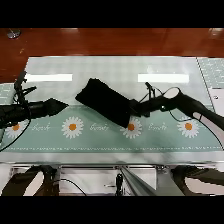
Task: Fold the shirts.
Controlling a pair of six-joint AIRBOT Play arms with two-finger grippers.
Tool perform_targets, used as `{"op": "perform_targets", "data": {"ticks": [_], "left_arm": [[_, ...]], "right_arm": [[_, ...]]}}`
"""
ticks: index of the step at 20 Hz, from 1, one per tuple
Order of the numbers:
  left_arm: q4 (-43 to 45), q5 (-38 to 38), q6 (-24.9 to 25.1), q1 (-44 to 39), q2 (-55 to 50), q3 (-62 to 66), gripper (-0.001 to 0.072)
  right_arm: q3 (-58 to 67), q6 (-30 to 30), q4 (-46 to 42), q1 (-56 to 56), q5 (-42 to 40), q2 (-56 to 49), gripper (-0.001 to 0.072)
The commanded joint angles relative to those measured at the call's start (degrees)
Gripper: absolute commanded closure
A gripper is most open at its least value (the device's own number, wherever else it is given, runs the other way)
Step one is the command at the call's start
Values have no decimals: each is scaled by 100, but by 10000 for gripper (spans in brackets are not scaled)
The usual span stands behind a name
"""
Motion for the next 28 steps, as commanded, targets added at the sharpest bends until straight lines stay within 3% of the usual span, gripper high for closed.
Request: {"op": "perform_targets", "data": {"ticks": [1, 6, 10, 14, 21, 24, 28], "left_arm": [[-7, 0, -2, 2, -4, -2, 685], [-42, -2, 0, 2, -2, -2, 685], [-42, -7, -2, 2, 2, -2, 685], [-42, -269, 166, 2, 24, 0, 685], [-42, -352, 245, 2, 31, 2, 685], [-39, -352, 343, 2, 31, 2, 685], [-42, -352, 343, 2, 28, 2, 685]], "right_arm": [[1550, -208, -225, 107, 560, -59, 677], [4100, 990, -1744, -205, 1027, -61, 677], [5053, 1342, -2269, -1023, 2098, 175, 677], [5056, 1709, -2575, -2028, 2804, 896, 677], [4927, 2498, -4398, -3875, 4756, 1738, 679], [4229, 2599, -4804, -4690, 5246, 2247, 679], [2625, 2627, -5366, -5591, 5250, 3246, 677]]}}
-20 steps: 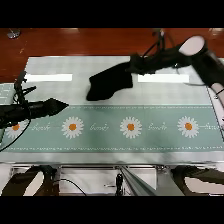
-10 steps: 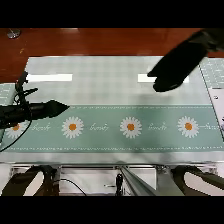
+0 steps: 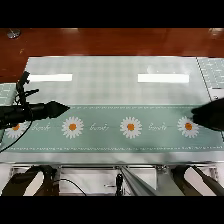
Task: Fold the shirts.
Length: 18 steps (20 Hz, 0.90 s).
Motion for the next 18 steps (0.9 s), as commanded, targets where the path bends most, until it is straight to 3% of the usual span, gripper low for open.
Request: {"op": "perform_targets", "data": {"ticks": [1, 6, 7, 9, 10, 13, 15, 16, 17, 18], "left_arm": [[0, -7, 33, 2, -4, 4, 685], [0, -7, 31, 2, -4, 4, 685], [0, -7, 31, 2, -4, 4, 685], [0, -7, 31, 2, -4, 4, 685], [0, -7, 31, 2, -9, 4, 685], [0, -2, 33, 2, -103, 68, 685], [0, -4, 33, 2, -323, 407, 686], [0, -13, 31, 2, -501, 785, 685], [0, -13, 31, 2, -684, 1233, 686], [0, -7, 33, 0, -903, 1766, 686]], "right_arm": [[-1344, 153, -728, -866, 254, 857, 677], [-2675, 804, -2583, -1622, 236, 2024, 674], [-2809, 920, -3023, -1714, 219, 2210, 594], [-2924, 723, -3574, -1888, 59, 2404, 192], [-2924, 490, -3639, -1930, -144, 2406, 85], [-2850, -138, -3060, -1921, -713, 2162, 86], [-2618, -442, -1611, -1921, -1231, 1838, 120], [-2463, -498, -448, -1919, -1574, 1624, 297], [-2358, -813, 1014, -1814, -2052, 1412, 590], [-2341, -1252, 2420, -1512, -2629, 1233, 677]]}}
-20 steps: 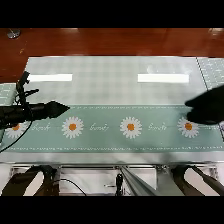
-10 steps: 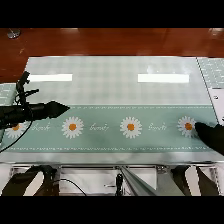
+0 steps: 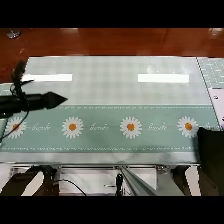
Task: Fold the shirts.
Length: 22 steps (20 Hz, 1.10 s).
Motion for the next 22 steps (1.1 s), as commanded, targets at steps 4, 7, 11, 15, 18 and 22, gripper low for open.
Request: {"op": "perform_targets", "data": {"ticks": [4, 7, 11, 15, 18, 22], "left_arm": [[361, 229, -22, -431, -1379, 2371, 687], [2579, 227, -769, -1086, -1893, 2721, 687], [3606, -42, -1705, -1115, -1985, 2422, 686], [3606, -282, -1703, -1130, -1996, 2253, 685], [3606, -295, -1703, -1152, -2011, 2256, 685], [3606, -295, -1703, -1152, -2011, 2256, 685]], "right_arm": [[184, -1292, 3681, 4013, -2826, -1248, 677], [184, 461, 308, 6380, -2802, -2387, 680], [184, 1259, -1019, 6787, -1954, -3630, 679], [184, 1368, -988, 6787, -2129, -3681, 679], [184, 1368, -1001, 6787, -2129, -3681, 679], [184, 1368, -1003, 6787, -2129, -3681, 679]]}}
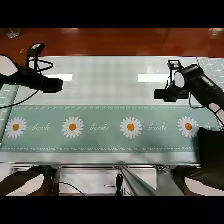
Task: Fold the shirts.
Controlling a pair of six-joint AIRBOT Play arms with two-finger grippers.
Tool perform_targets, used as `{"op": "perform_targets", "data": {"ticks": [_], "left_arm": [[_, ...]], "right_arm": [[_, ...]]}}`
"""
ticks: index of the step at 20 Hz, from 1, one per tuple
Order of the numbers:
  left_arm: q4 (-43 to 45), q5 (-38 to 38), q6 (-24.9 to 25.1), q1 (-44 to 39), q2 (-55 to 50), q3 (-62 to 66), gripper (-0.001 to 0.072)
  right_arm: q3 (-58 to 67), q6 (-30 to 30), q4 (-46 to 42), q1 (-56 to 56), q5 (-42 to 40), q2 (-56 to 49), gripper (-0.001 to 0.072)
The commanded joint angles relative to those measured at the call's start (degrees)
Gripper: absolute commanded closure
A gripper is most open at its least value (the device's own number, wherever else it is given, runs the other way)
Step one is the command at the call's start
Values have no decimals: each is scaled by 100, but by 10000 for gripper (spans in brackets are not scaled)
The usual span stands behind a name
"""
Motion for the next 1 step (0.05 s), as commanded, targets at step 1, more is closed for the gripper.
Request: {"op": "perform_targets", "data": {"ticks": [1], "left_arm": [[55, -24, -22, -7, -7, -7, 685]], "right_arm": [[2, 44, -50, 22, 2, -24, 679]]}}
